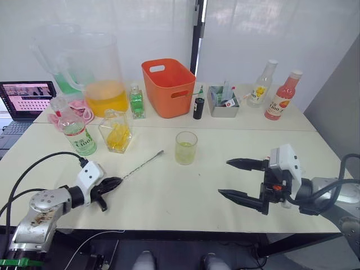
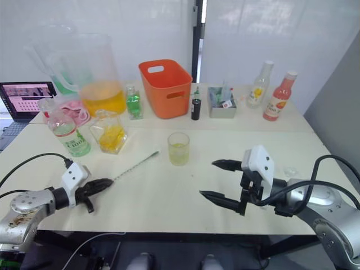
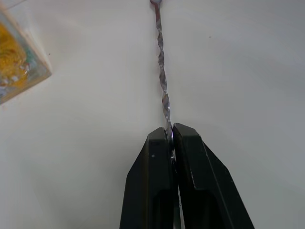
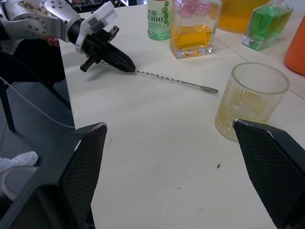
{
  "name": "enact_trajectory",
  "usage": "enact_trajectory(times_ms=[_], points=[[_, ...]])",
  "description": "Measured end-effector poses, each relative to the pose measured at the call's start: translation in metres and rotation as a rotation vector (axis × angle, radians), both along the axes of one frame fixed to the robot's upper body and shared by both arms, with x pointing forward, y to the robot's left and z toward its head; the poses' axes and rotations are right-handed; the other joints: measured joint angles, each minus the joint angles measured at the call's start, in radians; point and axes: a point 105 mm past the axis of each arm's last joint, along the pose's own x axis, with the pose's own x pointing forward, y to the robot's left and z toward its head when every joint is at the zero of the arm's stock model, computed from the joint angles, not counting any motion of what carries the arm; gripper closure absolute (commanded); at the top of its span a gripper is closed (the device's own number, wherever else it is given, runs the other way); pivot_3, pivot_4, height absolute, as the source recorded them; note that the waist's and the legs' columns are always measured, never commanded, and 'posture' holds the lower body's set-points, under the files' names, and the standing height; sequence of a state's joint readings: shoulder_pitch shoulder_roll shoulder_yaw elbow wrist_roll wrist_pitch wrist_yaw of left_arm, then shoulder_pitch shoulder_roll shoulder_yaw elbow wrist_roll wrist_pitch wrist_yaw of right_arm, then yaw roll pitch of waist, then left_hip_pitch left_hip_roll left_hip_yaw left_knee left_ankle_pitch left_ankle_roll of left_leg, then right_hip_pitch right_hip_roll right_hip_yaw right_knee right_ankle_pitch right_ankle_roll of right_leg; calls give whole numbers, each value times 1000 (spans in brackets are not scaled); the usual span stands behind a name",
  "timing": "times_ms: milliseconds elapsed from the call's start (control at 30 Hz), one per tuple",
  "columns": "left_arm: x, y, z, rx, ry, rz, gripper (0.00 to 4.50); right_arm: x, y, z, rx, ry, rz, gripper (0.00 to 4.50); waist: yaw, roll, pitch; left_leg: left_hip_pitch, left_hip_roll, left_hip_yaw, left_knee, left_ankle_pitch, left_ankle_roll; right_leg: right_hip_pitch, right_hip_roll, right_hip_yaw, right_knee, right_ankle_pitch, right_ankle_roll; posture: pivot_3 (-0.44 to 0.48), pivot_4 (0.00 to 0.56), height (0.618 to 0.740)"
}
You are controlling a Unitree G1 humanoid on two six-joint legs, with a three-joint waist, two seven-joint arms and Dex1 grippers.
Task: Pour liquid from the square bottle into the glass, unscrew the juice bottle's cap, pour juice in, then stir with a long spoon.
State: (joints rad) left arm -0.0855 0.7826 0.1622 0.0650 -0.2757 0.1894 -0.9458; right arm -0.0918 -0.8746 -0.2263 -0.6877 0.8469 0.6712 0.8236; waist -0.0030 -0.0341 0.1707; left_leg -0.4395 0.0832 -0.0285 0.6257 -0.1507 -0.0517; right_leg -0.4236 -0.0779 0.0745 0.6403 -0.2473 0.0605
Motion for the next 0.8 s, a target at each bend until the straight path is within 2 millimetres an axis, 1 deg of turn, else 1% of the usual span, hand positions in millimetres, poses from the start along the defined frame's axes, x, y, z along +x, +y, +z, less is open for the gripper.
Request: enact_trajectory(times_ms=[67,133,300,433,500,567,667,733,800], points=[[0,1,-3,-2,10,-27,4479,0,0,0,0,-2,1,0,1,0,0,0,0,0,0,0,0,0,0,0,0,0,0,0,150,703],[0,4,-5,12,20,-55,3738,-2,2,0,-4,-7,7,0,0,0,0,0,0,0,-1,0,0,0,0,0,0,0,0,0,150,703],[3,11,-4,20,38,-78,2111,-4,3,-1,-7,-6,-2,0,-3,1,0,0,0,0,-1,0,0,0,0,0,1,0,0,0,150,703],[8,12,0,10,63,-80,805,-5,4,-1,-8,-10,-3,0,-6,1,0,0,0,0,-1,0,0,0,0,0,1,0,0,0,150,703],[10,10,1,13,108,-86,805,-5,4,-1,-8,-10,-5,0,-4,0,0,0,0,0,-1,1,1,0,0,0,1,0,0,0,150,703],[12,9,7,46,163,-101,805,-5,5,-1,-9,-12,-5,0,-2,0,0,0,0,0,0,0,1,0,0,-1,1,0,0,0,150,703],[14,1,14,88,212,-125,805,-6,6,-2,-8,-9,-2,0,-4,0,0,0,0,0,-1,0,1,0,0,-1,1,0,0,0,150,703],[13,-4,12,120,231,-144,805,-5,7,-2,-7,-9,-5,0,-6,0,0,0,0,0,-1,1,2,0,0,-1,1,0,0,0,150,703],[13,-4,13,174,240,-148,805,-5,7,-2,-7,-10,-10,0,-7,0,0,0,1,0,-1,4,6,0,1,-1,1,0,0,0,150,703]])
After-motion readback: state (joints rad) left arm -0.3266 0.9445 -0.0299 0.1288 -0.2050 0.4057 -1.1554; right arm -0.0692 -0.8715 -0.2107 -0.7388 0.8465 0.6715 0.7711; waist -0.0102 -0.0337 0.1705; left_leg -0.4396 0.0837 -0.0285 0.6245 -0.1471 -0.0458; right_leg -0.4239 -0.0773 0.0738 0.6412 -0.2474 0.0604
